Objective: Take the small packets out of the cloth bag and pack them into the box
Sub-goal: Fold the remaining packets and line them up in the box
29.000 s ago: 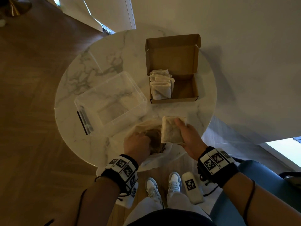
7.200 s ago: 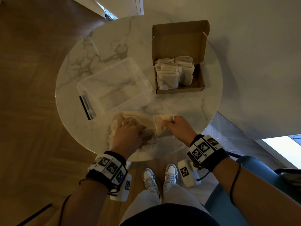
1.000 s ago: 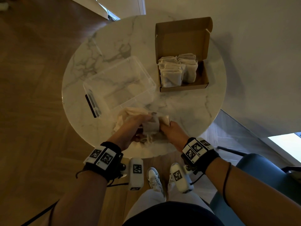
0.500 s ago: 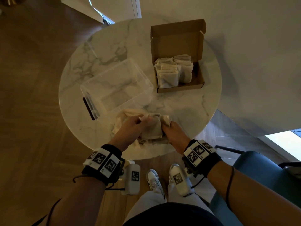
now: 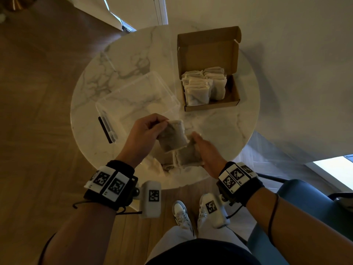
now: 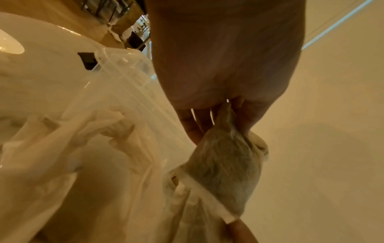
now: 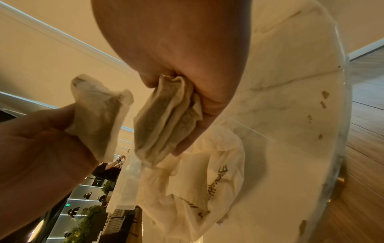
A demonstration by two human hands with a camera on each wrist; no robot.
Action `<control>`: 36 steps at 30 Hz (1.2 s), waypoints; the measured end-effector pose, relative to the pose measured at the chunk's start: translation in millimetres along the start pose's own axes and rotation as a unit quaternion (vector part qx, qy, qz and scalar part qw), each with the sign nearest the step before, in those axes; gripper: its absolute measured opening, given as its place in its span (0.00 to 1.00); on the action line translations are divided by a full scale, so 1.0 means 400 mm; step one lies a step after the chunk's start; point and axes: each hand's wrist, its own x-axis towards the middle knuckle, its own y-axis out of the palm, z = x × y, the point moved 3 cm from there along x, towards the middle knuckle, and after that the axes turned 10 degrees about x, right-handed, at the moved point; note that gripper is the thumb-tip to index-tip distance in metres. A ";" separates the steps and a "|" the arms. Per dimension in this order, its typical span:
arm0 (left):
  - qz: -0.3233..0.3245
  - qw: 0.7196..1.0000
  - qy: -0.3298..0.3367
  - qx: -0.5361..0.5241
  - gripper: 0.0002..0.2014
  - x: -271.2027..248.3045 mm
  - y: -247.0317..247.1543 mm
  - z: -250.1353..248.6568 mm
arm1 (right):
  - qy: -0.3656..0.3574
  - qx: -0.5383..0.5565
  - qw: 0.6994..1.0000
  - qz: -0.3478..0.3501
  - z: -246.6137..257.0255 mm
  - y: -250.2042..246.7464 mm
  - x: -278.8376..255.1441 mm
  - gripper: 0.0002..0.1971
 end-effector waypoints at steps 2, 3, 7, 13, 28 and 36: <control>0.004 0.999 0.006 0.034 0.11 0.004 -0.003 0.003 | 0.005 -0.004 1.000 -0.005 0.004 0.001 0.003 0.24; 0.001 0.998 0.011 0.055 0.11 0.006 -0.005 0.002 | 0.004 -0.007 1.000 -0.004 0.003 0.000 0.001 0.26; -0.003 1.000 0.009 0.026 0.12 0.012 -0.014 -0.013 | -0.006 -0.010 1.000 0.003 0.003 -0.010 -0.010 0.26; -0.014 0.999 -0.013 0.039 0.12 0.023 -0.009 -0.009 | -0.011 -0.014 1.000 0.005 0.007 -0.010 -0.016 0.26; -0.036 0.916 0.273 0.290 0.10 -0.057 0.156 -0.037 | 0.044 0.101 0.994 0.003 -0.006 -0.019 0.013 0.11; -0.017 0.873 0.322 0.367 0.11 -0.083 0.212 0.032 | 0.018 0.171 0.977 0.125 0.000 -0.041 0.017 0.30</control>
